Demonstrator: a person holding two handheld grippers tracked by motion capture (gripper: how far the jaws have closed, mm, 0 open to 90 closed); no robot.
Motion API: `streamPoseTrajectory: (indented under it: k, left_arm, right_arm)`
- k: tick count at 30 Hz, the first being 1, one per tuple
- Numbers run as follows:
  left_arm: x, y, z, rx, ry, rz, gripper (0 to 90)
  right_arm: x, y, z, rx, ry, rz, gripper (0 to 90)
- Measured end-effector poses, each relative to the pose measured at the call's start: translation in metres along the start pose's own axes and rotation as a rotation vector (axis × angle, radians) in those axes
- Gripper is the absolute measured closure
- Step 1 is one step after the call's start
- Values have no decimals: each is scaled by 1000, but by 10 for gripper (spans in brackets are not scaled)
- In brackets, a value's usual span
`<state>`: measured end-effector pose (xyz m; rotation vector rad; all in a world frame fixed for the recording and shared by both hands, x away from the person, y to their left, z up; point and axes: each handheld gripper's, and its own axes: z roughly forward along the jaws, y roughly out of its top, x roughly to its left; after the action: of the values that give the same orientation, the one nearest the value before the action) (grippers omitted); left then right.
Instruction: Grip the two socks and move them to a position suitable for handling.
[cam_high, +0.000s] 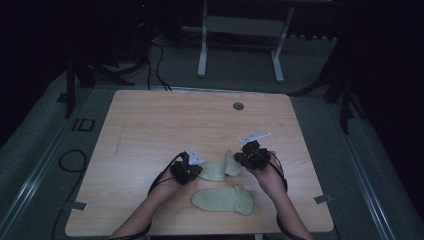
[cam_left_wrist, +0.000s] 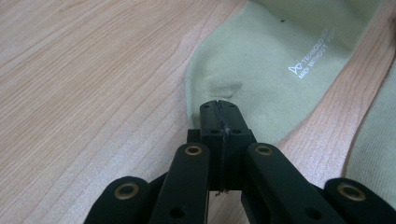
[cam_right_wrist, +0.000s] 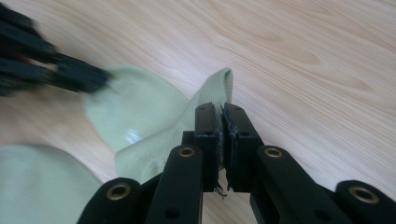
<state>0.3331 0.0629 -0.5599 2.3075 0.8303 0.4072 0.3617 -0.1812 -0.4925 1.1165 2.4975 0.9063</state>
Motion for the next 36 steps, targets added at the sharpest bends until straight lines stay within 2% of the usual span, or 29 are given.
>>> streamPoseTrajectory:
  k: [6,11,13,15,16,19,22,25,26,29,31,32,33,36]
  left_arm:
    - [-2,1,0,8,12,-4,895]
    - [0,-2,0,-16,-2,-41,895]
    - [0,-2,0,-16,-7,-53,894]
    - [0,0,-1,-7,-14,-64,886]
    - [0,1,-2,-21,-11,-62,829]
    - [0,7,-11,-72,-6,-71,813]
    - [-2,15,-12,-61,6,-50,819]
    - [-9,18,-2,-14,15,-6,819]
    - [-10,18,2,1,15,1,819]
    - [-8,16,10,-3,7,-29,818]
    - [-6,15,12,-7,11,-34,818]
    - [-5,16,12,-2,18,-31,818]
    - [-4,17,12,7,44,-14,818]
    - [0,18,14,5,42,-27,818]
  right_arm:
    - [-28,-21,6,34,-30,53,848]
    - [-40,-36,18,75,-44,85,847]
    - [-42,-41,24,95,-41,92,806]
    - [-42,-42,26,100,-60,89,729]
    - [-41,-41,25,90,-62,86,707]
    - [-36,-37,15,48,-60,84,692]
    - [-27,-31,7,14,-57,60,696]
    - [-18,-30,9,-8,-46,39,701]
    - [-17,-31,13,-5,-42,40,701]
    - [-15,-36,27,39,-50,26,702]
    - [-14,-38,35,70,-61,10,702]
    - [-14,-40,38,67,-71,-10,700]
    - [-13,-40,38,65,-73,-21,697]
    - [-16,-38,39,61,-66,-48,689]
